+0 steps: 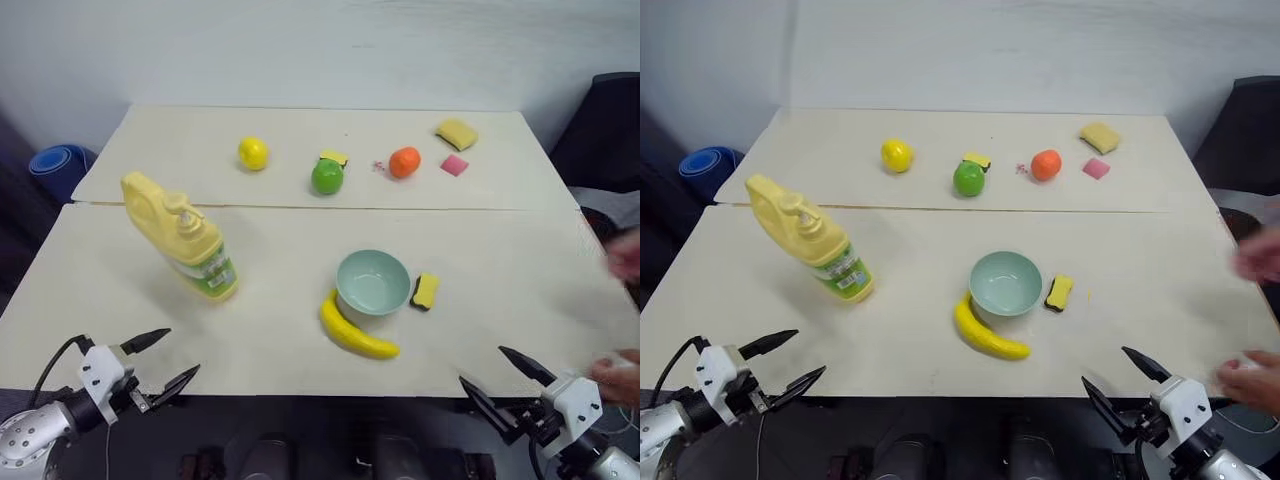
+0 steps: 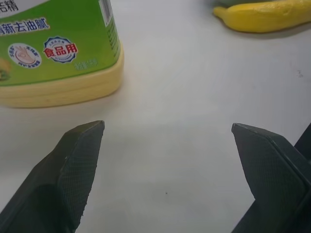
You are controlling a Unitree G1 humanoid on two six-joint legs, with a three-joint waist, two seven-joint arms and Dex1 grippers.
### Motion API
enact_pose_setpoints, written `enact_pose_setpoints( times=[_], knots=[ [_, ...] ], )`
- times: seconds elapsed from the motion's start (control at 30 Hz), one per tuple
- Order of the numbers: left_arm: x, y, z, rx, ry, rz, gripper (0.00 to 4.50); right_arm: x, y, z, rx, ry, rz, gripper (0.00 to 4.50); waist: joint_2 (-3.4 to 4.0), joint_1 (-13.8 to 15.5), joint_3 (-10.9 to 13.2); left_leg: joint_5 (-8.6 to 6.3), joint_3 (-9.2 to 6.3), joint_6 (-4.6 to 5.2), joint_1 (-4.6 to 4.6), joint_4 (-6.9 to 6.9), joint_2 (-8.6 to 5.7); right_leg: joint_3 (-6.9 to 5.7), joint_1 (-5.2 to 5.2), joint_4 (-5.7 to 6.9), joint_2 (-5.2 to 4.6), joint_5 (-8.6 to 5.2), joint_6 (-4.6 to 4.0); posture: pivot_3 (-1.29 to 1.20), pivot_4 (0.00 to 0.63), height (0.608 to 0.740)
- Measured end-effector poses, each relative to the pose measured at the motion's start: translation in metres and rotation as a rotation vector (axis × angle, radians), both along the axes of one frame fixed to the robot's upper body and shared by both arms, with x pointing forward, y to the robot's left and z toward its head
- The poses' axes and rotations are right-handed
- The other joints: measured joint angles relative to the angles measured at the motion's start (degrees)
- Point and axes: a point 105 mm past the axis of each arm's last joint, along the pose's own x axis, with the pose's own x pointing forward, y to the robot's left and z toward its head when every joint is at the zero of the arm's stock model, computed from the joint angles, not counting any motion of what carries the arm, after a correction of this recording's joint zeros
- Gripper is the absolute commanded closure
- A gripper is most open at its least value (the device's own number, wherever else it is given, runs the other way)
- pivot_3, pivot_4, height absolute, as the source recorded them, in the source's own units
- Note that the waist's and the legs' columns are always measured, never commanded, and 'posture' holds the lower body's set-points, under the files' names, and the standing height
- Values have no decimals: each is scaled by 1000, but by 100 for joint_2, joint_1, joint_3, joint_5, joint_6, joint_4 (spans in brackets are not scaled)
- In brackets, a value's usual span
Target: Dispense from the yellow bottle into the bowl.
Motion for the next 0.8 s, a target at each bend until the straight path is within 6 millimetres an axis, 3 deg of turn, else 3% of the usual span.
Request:
enact_pose_setpoints(
  times=[0.17, 0.33, 0.43, 0.6, 0.8],
  knots=[
    [-2, -18, 13, -50, 149, -133, 38, 16, 2, 11, 27, 43, 49, 0, 10, -6, 6, 1, 4, 1, 5, 0, -1, 7, 2, 2, -1, -2, -4, 0, 150, 740],
    [5, -69, 38, -85, 94, -342, 38, 68, 14, 38, -38, 49, 118, 0, 14, 1, 4, 2, 7, -1, 9, -4, 0, 8, -3, 10, 3, -2, -4, 0, 150, 740],
    [7, -84, 43, -117, 83, -377, 38, 86, 22, 31, -94, 119, 159, 0, 11, 14, 3, 4, 0, -15, 3, -6, 4, -4, -3, 6, 15, -4, -7, 0, 150, 740],
    [12, -93, 45, -133, 81, -399, 38, 119, 21, 2, -148, 252, 150, 0, 6, -8, 1, 10, 9, -6, 6, 5, -11, 2, 3, 10, 9, 1, 2, 0, 150, 740],
    [15, -96, 47, -142, 66, -399, 38, 161, 32, -8, -171, 200, 127, 0, 4, -66, 0, 36, 10, -52, 7, 6, -8, 0, 0, 17, 19, 2, 4, 0, 150, 740]
  ],
)
